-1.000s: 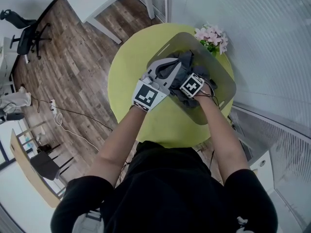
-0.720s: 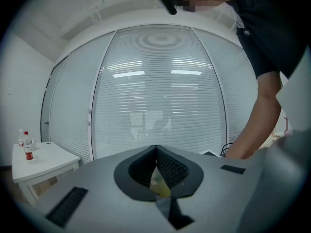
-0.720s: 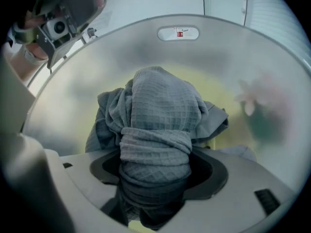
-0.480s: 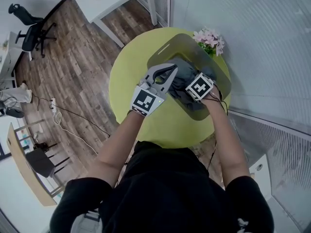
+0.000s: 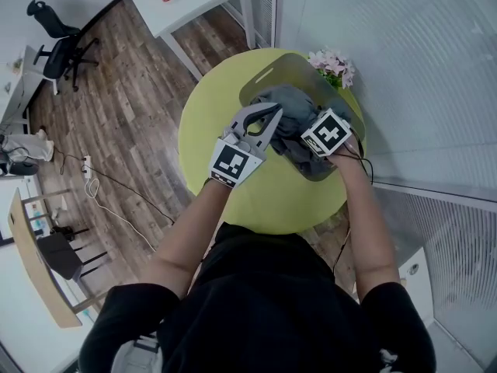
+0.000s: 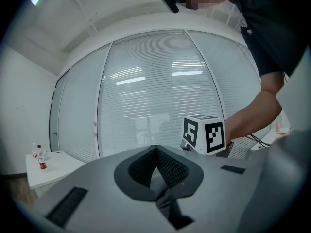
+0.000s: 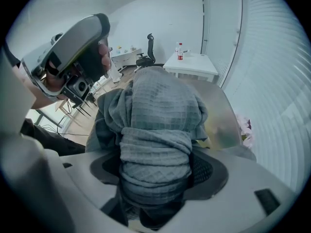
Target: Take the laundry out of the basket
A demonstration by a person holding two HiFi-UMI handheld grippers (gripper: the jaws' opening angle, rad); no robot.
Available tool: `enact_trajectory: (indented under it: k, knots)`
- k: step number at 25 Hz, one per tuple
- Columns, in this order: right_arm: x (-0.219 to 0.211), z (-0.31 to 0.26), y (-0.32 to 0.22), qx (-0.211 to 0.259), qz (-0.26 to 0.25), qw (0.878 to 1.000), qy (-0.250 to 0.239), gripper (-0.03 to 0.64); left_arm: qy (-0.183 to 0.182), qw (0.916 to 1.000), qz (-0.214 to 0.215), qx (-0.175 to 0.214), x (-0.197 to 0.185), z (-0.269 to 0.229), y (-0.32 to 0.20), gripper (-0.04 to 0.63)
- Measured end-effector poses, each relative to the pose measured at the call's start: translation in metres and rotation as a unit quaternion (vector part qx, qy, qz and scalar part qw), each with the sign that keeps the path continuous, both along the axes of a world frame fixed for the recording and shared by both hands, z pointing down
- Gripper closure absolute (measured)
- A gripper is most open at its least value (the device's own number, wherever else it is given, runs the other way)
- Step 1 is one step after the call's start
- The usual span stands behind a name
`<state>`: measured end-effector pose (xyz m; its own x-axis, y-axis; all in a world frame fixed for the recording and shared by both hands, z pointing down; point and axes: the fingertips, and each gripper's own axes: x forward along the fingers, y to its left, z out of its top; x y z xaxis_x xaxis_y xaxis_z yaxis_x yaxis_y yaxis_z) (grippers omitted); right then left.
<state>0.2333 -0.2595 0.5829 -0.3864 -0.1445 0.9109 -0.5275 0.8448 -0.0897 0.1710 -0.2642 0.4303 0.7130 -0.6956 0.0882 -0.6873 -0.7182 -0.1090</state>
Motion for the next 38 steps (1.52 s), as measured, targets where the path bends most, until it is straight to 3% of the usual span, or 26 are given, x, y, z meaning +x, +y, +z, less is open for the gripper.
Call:
enact_trajectory:
  k: [9,15,24,38]
  knots:
    - [-0.008,-0.050,0.023,0.029,-0.041,0.999,0.016,0.253,0.001,0.9995,-0.027,0.015,-0.012,-0.032,0.028,0.586]
    - [-0.024,-0.092,0.040,0.048,-0.067,0.997,-0.003,0.253,0.003,0.9978,-0.056,0.035,-0.024,-0.068,0.052,0.586]
    - [-0.073,-0.091,0.067,0.053,-0.101,0.993,-0.026,0.253,-0.008,0.9960,-0.079,0.040,-0.058,-0.063,0.074,0.586]
    - [-0.162,-0.087,0.109,0.055,-0.057,0.997,0.002,0.253,0.018,0.9985,-0.029,0.042,-0.147,-0.068,0.095,0.586]
